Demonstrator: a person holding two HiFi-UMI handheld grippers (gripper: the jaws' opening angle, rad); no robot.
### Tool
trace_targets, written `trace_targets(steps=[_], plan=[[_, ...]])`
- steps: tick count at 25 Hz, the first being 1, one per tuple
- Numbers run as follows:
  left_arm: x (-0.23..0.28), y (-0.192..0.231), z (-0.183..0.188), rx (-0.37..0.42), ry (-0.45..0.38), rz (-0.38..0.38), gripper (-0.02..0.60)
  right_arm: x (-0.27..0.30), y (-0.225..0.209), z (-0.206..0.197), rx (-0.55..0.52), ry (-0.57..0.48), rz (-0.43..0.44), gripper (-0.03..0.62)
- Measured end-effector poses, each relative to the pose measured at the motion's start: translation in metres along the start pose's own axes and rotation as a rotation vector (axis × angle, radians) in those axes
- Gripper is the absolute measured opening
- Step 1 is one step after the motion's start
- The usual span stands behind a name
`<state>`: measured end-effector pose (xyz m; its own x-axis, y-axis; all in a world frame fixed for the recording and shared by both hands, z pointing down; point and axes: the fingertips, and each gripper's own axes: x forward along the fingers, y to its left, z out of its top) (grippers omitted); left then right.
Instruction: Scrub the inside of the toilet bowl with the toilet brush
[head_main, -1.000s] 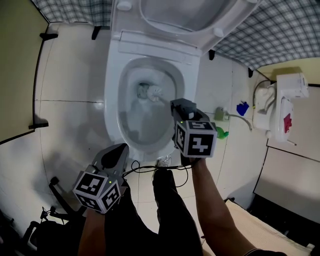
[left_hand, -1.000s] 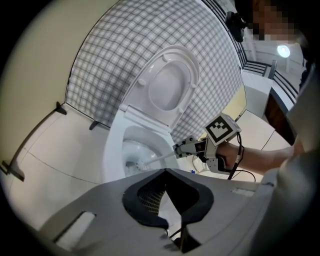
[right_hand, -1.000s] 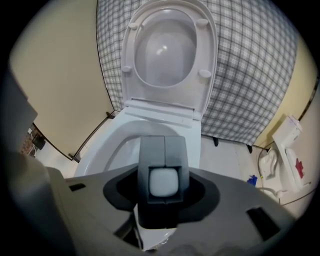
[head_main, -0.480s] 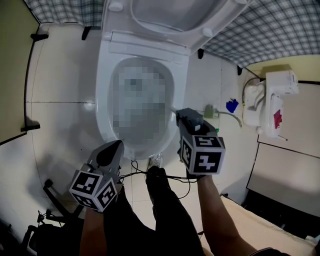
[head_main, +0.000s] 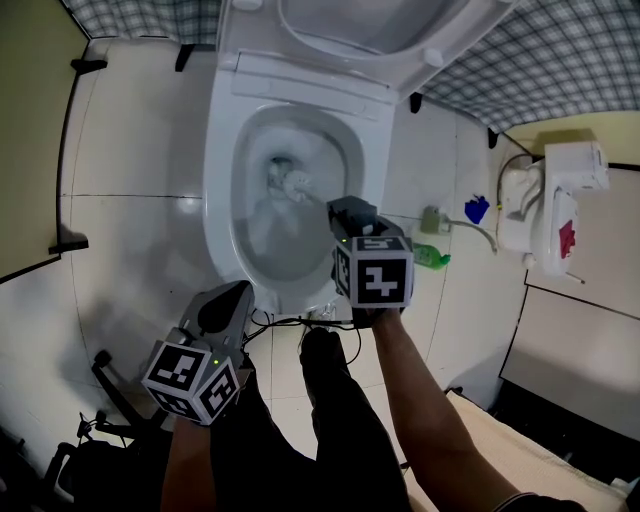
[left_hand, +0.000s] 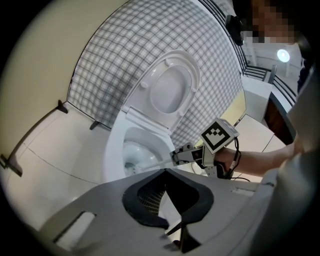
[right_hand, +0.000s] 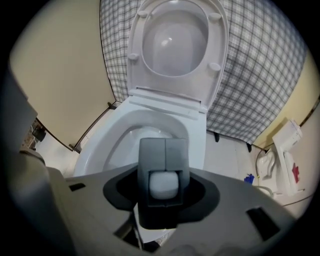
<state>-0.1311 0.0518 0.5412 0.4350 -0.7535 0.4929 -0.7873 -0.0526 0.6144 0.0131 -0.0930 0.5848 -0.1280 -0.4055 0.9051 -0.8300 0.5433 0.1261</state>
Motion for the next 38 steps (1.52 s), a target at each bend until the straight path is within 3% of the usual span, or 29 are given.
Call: trace_targets(steps=[5,12,25,38], plan=[[0.002,-0.004,-0.002,-0.010,-0.006,-0.010,0.008,-0.043,-0.007,-0.027,0.011,0.011,-0.004,0.192],[0.003,-0.004,0.001,-0.011,-0.016,-0.020,0.008,-0.095,-0.020,-0.044,-0.041,0.029,-0.078,0.192],[0.002,0.001,-0.008,-0.004,0.008,-0.008,0.008,0.007,0.020,-0.020,-0.126,0.113,0.020,0.190],[0.010,-0.007,0.001,-0.005,-0.018,-0.036,0.008,-0.106,0.009,-0.092,-0.194,0.219,0.029,0.190]])
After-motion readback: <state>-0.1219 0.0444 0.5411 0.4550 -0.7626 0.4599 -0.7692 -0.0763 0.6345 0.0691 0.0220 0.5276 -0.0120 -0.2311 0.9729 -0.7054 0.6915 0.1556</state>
